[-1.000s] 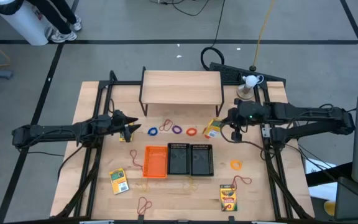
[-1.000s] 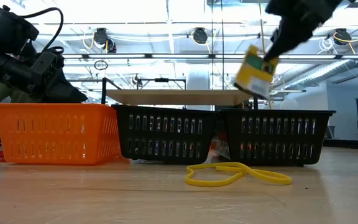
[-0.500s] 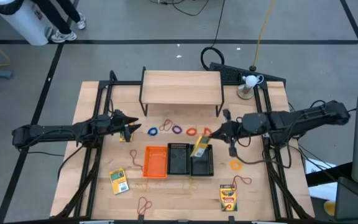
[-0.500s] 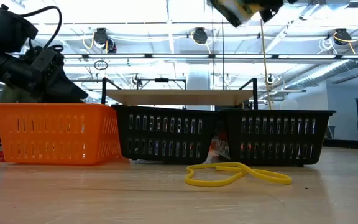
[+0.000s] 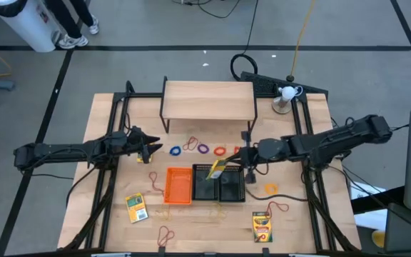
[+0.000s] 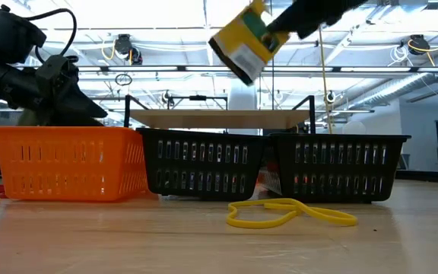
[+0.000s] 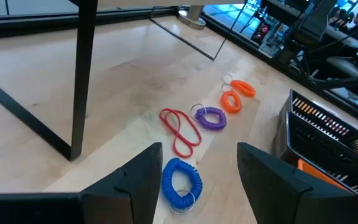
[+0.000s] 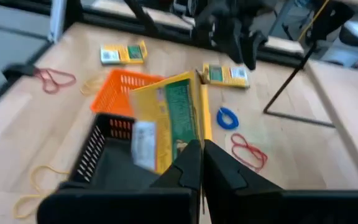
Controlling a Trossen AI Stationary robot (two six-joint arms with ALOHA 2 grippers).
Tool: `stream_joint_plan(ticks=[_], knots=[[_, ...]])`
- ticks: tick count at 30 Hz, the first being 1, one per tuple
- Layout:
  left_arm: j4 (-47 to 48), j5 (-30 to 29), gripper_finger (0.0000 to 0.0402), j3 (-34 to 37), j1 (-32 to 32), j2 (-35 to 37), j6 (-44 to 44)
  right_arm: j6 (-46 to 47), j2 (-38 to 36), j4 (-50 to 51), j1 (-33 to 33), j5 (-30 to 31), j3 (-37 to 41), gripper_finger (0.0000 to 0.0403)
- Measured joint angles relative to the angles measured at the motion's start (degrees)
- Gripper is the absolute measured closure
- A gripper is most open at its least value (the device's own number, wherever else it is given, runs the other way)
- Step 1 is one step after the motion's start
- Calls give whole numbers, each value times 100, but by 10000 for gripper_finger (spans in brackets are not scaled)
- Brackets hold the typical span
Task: Pick & Place Office Desk Supplies
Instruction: Put the crayon box into the left black bin
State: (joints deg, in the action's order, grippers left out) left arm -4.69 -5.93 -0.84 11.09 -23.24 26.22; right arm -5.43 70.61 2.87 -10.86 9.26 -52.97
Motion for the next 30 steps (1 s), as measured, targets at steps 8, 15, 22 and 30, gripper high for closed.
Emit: stream_joint_plan(ticks=[8, 15, 22, 30], knots=[[-22, 32, 195, 0, 0, 0, 56, -163, 662, -931, 40, -11, 2, 403], [-46, 36, 195, -6, 1, 0, 153, -138, 892, -1117, 40, -22, 2, 403], [-164, 42, 195, -9, 2, 0, 153, -167, 1134, -1124, 43, 280, 4, 403], [-160, 48, 195, -9, 2, 0, 153, -274, 1461, -1175, 144, 271, 4, 403]])
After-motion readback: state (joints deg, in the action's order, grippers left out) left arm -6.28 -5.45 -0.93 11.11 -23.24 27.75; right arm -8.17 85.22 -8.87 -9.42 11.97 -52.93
